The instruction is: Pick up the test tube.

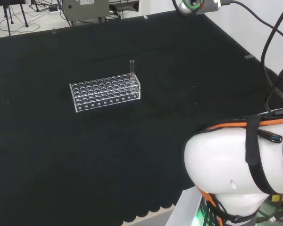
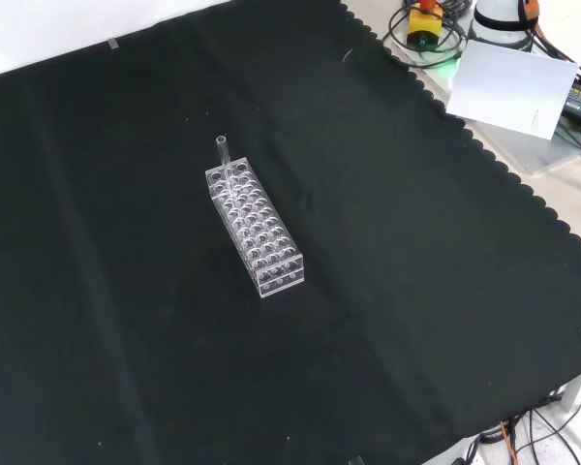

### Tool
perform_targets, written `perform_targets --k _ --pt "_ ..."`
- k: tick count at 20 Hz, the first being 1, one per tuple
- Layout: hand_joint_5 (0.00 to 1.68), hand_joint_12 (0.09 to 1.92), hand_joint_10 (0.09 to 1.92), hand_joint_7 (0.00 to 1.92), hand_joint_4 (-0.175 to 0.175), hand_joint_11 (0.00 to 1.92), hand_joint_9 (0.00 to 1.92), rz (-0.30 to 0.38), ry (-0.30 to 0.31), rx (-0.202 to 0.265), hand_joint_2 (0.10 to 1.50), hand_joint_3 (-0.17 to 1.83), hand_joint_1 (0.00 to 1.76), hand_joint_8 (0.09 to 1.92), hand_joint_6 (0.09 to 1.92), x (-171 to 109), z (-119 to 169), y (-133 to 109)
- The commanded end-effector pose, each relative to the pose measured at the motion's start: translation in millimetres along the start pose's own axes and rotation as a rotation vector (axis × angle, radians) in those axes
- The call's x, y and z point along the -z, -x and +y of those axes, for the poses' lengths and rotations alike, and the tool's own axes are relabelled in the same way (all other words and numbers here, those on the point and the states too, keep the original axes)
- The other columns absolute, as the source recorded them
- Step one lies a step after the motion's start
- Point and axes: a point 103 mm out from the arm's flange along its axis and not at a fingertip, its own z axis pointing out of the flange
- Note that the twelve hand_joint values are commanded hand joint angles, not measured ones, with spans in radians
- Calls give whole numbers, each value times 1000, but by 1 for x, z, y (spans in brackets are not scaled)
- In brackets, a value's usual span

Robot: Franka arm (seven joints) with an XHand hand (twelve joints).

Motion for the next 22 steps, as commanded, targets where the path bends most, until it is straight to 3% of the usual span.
perform_targets --k 1,11,18,22 --pt "54 1197 593 0 -94 0 0 -8 9 2 714 624 644 443 87 -1 2 -1" --pt "70 1248 629 0 -93 0 0 28 -27 27 767 511 655 473 87 -10 23 -8" --pt "151 1429 939 12 -106 0 17 67 -108 96 770 501 677 811 87 -29 60 -22" --pt "214 1506 996 95 -121 0 100 78 -170 114 764 513 724 913 87 -45 84 -27"
